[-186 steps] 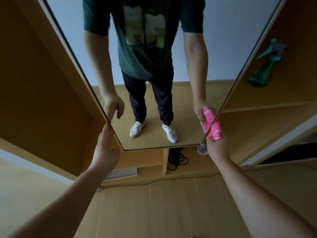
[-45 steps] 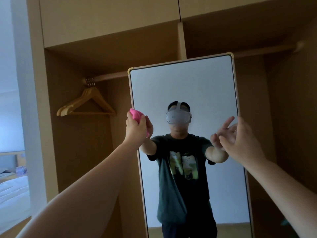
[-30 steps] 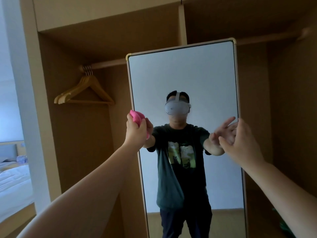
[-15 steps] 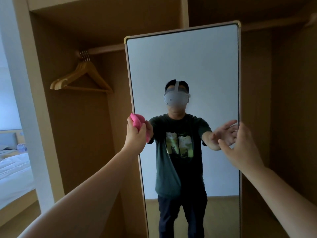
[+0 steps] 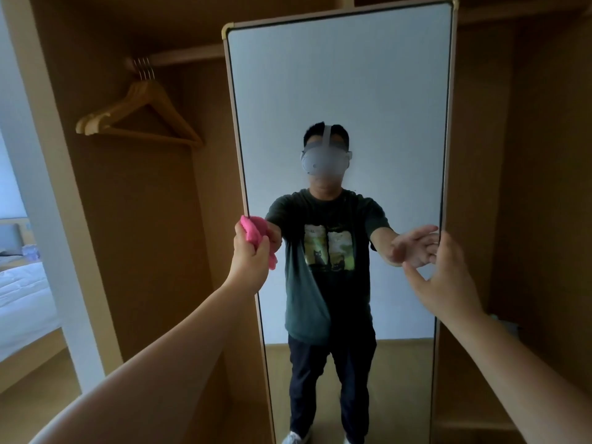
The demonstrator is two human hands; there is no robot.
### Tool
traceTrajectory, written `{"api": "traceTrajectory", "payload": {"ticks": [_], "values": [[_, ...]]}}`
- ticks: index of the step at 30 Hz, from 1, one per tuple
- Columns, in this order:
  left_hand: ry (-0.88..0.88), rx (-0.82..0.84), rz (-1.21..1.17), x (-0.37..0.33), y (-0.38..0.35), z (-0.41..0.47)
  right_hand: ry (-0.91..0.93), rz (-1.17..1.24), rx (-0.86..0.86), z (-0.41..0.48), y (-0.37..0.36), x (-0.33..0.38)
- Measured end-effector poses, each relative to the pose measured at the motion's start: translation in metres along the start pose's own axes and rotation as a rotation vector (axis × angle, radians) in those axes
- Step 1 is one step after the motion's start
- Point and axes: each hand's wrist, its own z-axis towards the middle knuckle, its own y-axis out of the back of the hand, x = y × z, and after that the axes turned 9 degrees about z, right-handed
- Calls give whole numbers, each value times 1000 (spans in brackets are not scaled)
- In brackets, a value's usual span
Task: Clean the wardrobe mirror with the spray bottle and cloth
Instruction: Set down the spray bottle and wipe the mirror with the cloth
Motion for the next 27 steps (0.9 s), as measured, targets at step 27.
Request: {"api": "traceTrajectory", "payload": {"ticks": [27], "values": [[161,132,30,45,-4,-63,-167,-47,79,-48,-10,-6]]}}
